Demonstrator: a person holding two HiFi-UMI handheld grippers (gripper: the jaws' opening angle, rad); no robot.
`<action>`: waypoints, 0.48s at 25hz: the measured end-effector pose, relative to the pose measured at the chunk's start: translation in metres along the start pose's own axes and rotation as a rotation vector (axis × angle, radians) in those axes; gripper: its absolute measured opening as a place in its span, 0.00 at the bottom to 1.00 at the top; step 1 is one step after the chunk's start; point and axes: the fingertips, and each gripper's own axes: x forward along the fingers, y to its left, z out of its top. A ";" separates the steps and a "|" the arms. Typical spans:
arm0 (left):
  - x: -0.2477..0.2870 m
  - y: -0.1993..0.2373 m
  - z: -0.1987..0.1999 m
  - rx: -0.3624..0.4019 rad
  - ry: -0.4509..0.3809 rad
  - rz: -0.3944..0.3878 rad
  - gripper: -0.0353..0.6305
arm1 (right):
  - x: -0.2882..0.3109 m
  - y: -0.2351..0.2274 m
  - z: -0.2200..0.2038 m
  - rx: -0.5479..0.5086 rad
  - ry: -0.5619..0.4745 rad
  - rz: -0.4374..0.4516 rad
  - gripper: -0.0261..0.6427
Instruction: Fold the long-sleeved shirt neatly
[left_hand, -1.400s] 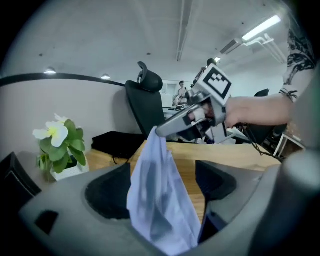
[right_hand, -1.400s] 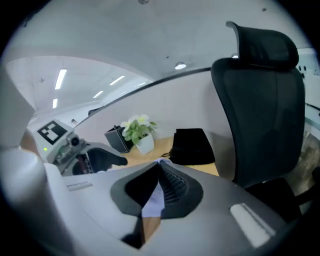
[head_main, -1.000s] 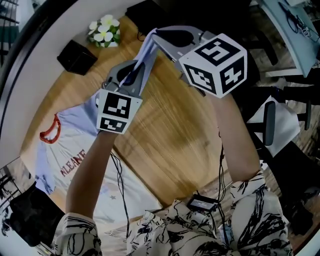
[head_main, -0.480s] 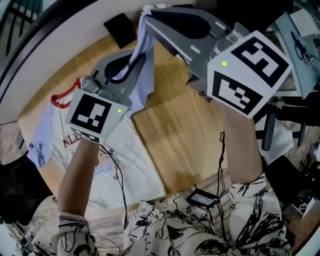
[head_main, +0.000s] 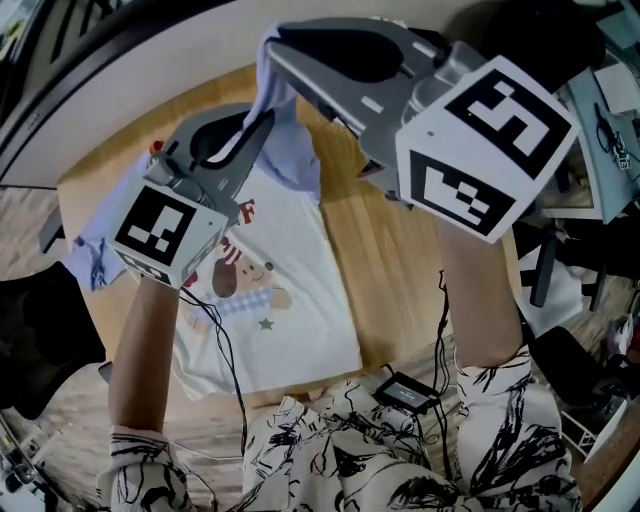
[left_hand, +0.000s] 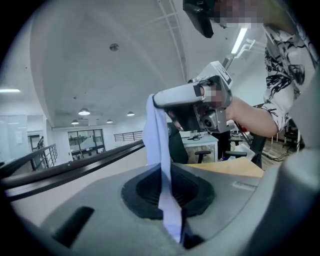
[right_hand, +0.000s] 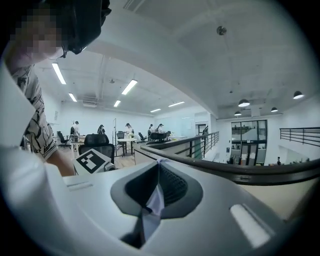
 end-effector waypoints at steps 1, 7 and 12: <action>-0.010 0.005 -0.006 -0.012 0.001 0.011 0.08 | 0.011 0.009 -0.002 -0.002 0.009 0.013 0.07; -0.063 0.025 -0.073 -0.061 0.051 0.093 0.10 | 0.075 0.061 -0.037 0.013 0.068 0.075 0.07; -0.105 0.026 -0.143 -0.154 0.128 0.138 0.40 | 0.122 0.095 -0.091 0.058 0.132 0.108 0.07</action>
